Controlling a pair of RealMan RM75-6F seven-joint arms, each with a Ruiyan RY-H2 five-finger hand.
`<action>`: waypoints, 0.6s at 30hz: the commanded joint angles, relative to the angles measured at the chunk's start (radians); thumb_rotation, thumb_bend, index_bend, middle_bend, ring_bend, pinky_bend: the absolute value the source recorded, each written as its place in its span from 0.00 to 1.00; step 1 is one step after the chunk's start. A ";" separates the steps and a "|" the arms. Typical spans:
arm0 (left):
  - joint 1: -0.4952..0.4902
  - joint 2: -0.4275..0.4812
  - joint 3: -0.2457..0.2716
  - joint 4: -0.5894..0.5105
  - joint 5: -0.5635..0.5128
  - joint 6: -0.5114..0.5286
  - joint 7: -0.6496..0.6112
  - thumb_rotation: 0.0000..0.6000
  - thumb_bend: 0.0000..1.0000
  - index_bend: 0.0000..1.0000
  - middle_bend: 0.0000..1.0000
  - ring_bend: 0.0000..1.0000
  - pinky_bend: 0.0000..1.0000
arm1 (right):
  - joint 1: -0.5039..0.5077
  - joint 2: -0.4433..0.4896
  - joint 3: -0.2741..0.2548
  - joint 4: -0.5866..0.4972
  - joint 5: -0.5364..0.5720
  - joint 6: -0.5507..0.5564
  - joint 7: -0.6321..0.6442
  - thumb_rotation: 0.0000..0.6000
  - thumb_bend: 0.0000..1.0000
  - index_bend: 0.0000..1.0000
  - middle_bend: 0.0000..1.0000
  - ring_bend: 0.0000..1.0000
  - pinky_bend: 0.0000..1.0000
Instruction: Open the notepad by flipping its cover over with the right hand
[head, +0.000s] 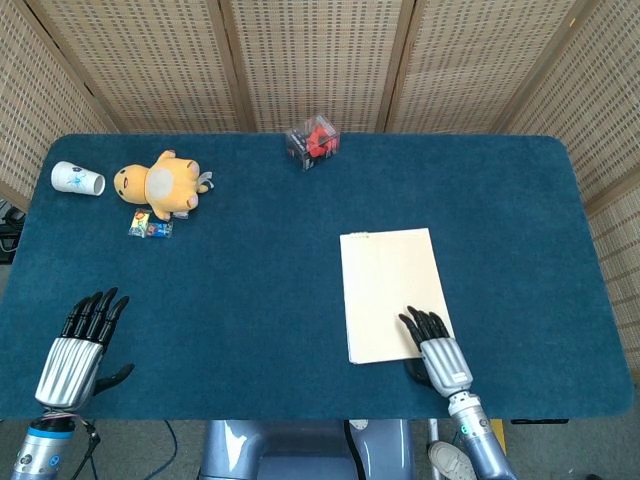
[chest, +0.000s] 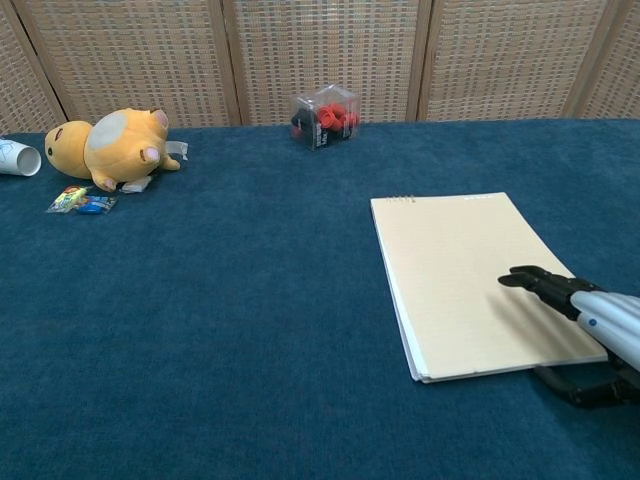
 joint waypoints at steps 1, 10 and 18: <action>-0.001 -0.002 0.000 0.002 0.000 -0.002 0.001 1.00 0.00 0.00 0.00 0.00 0.07 | 0.016 -0.019 0.022 0.025 0.010 -0.006 0.014 1.00 0.60 0.05 0.00 0.00 0.00; -0.002 -0.007 -0.002 0.007 -0.001 -0.002 -0.001 1.00 0.00 0.00 0.00 0.00 0.07 | 0.037 -0.047 0.049 0.034 0.002 0.027 0.034 1.00 0.60 0.05 0.00 0.00 0.00; -0.002 -0.009 -0.002 0.009 -0.001 -0.002 0.001 1.00 0.00 0.00 0.00 0.00 0.07 | 0.050 -0.051 0.071 0.019 0.025 0.025 0.031 1.00 0.60 0.05 0.00 0.00 0.00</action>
